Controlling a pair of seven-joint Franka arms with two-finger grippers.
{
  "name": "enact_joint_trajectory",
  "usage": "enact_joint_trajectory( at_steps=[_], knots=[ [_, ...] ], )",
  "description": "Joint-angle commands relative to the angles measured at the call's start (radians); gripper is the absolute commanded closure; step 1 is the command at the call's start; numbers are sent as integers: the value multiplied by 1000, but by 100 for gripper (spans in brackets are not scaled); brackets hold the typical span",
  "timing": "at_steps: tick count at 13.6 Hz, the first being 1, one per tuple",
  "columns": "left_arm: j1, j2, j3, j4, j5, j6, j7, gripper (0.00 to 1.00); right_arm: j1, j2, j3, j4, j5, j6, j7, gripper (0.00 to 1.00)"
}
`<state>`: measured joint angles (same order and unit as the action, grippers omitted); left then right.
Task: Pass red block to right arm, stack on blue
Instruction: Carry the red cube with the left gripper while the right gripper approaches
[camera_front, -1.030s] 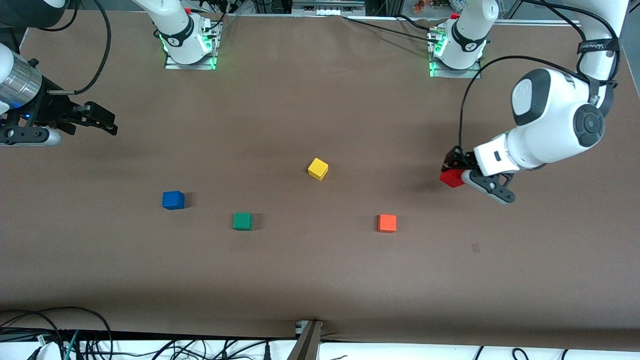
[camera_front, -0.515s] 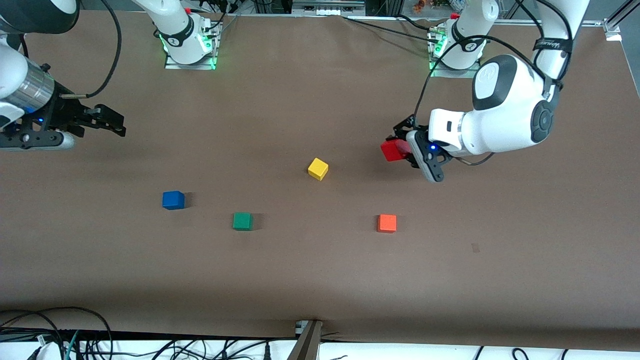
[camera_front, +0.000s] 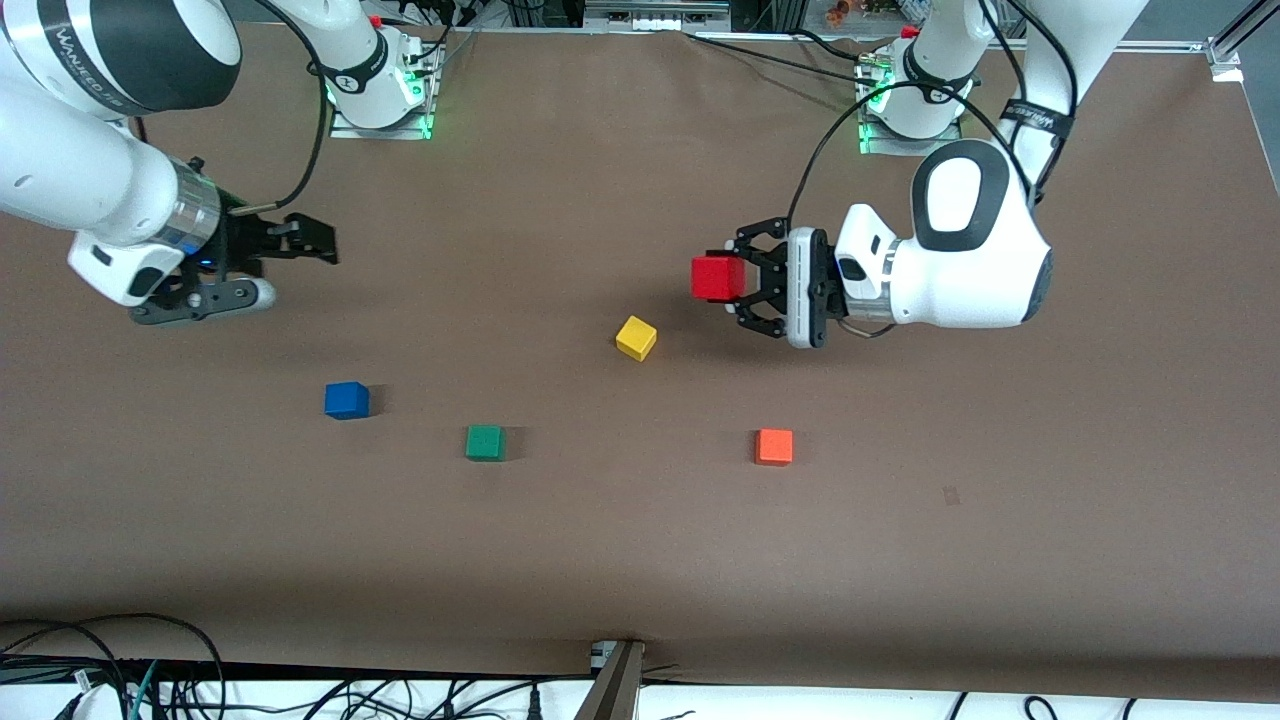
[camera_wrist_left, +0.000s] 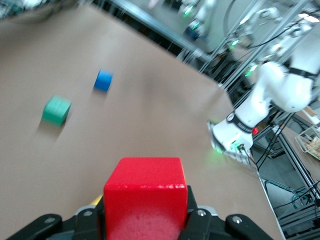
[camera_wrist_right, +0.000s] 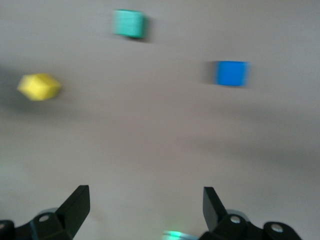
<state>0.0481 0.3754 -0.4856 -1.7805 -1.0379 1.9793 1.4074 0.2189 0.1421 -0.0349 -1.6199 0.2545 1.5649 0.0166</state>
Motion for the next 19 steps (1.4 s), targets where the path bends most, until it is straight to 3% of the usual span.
enact_joint_trajectory(
  at_steps=[1,3,6,9,12,14,17,19],
  knots=[
    [-22,127,-11,88,-92,24,158,100,-18,51,-16,17,229,-8,-23,0],
    [-56,174,-11,125,-210,85,324,100,-58,108,-16,15,468,-9,-23,0],
    [-96,188,-11,144,-405,163,546,100,-59,184,-16,8,757,1,-26,0],
    [-97,204,-11,154,-453,164,657,100,-58,226,-14,-58,975,49,-50,0],
    [-125,227,-10,158,-521,174,731,100,-40,226,-3,-202,1216,113,-215,0],
    [-145,237,-10,177,-522,187,732,100,0,225,-3,-256,1322,144,-321,0],
    [-154,253,-10,199,-522,213,732,100,68,209,0,-273,1397,245,-392,0],
    [-162,254,-10,199,-521,214,725,100,82,180,45,-290,1437,332,-396,0]
  ],
)
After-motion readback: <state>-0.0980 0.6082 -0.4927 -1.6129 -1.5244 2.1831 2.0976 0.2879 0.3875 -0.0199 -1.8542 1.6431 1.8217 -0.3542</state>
